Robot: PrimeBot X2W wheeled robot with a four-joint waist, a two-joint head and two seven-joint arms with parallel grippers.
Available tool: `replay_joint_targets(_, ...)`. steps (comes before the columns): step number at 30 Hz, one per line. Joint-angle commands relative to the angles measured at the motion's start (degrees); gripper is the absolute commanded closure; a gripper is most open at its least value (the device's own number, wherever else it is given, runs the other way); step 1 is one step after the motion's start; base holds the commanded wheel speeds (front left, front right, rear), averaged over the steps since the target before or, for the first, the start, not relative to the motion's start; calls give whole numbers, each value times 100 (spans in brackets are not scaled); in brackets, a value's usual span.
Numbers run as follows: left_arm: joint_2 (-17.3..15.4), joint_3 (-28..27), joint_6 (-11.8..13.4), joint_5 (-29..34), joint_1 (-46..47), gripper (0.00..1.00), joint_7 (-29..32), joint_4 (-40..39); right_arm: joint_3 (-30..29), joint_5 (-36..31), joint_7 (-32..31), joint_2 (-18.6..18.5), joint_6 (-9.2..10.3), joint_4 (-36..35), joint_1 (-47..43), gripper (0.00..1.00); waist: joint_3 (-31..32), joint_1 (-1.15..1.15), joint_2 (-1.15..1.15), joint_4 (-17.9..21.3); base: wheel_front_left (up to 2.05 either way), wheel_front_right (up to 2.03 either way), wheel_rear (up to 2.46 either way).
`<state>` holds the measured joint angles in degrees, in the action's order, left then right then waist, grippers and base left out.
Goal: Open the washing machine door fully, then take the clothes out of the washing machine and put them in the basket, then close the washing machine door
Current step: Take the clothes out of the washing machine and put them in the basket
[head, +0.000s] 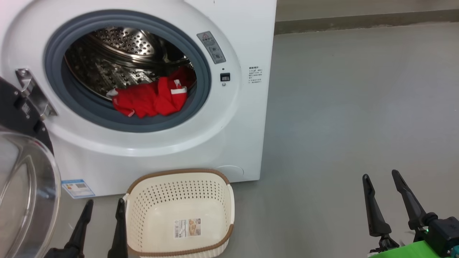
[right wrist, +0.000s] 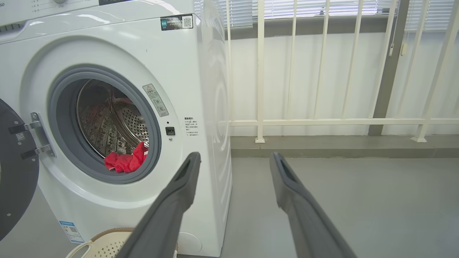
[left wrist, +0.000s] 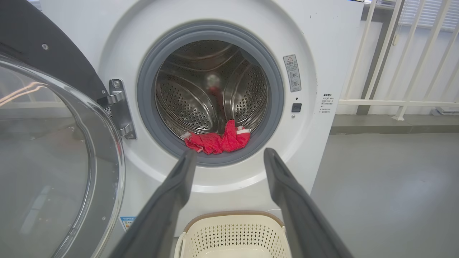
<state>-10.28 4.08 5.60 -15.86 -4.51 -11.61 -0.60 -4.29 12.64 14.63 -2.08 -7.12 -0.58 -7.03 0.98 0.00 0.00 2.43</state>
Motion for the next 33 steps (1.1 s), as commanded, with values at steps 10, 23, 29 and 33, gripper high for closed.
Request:
replay_joint_targets(10,-57,-166,74,-49,278,0,-29,-229,190,46,37,-79,-36,-86,135,0,-2,0,0,-37,89,-89,0)
replay_joint_targets(23,-67,-78,114,-48,279,0,-24,-273,214,35,37,-79,-36,-91,152,0,6,0,0,-50,1,-1,0)
replay_joint_targets(29,-68,-88,164,-57,276,0,-28,-285,188,14,37,-79,-36,-123,134,0,-2,0,0,-55,0,0,0)
replay_joint_targets(33,-45,-89,153,-139,312,0,-17,-300,186,-13,37,-79,-36,-152,126,0,-45,0,0,-77,0,0,0)
